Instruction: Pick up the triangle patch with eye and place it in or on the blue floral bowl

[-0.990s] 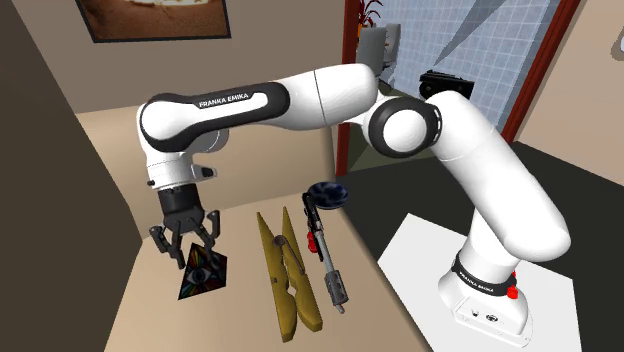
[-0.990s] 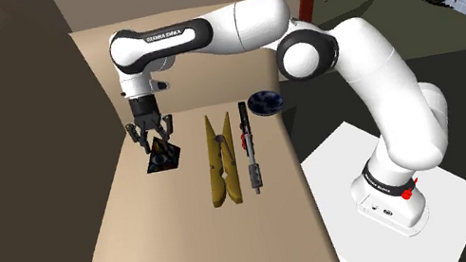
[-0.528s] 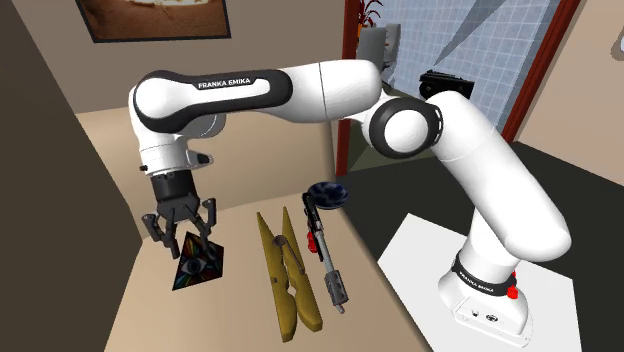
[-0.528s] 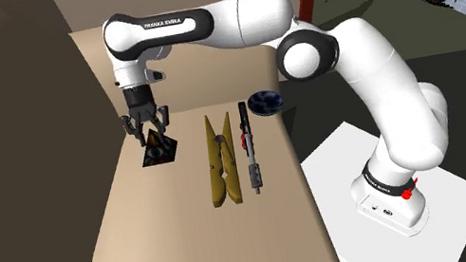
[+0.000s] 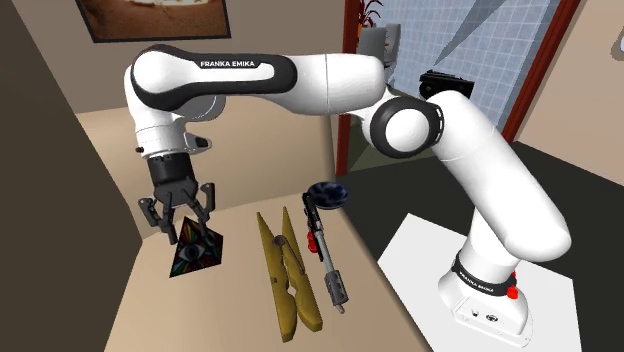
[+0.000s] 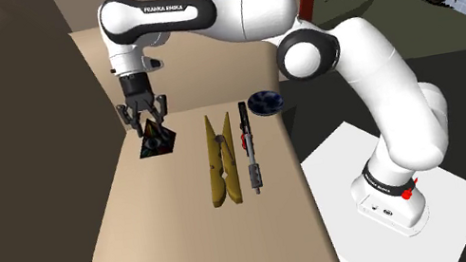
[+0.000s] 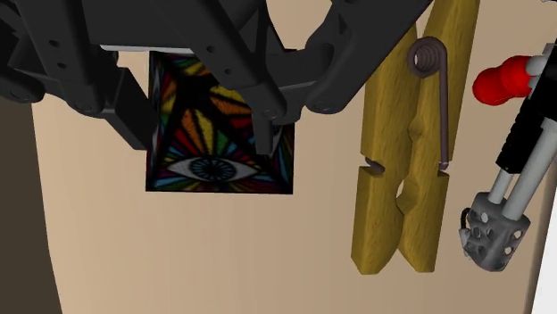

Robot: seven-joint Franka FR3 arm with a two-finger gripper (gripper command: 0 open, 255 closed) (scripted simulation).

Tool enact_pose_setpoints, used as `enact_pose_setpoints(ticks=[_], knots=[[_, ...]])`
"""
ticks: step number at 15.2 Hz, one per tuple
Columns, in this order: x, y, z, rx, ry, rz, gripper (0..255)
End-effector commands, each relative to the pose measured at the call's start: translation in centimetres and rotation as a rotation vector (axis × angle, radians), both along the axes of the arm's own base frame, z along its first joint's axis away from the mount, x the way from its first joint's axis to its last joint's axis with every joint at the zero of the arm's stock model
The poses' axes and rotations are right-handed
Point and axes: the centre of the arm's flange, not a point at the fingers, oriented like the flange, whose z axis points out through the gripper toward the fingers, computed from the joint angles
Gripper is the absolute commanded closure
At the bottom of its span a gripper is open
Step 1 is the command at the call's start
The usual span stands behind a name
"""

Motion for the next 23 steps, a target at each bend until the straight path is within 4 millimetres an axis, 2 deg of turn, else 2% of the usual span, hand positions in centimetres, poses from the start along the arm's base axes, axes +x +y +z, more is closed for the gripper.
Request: enact_pose_setpoints(ticks=[1,23], knots=[[-0.2,-2.1,0.2,0.0,0.0,0.0,255],[-4.0,-30.9,1.2,0.0,0.0,0.0,255]])
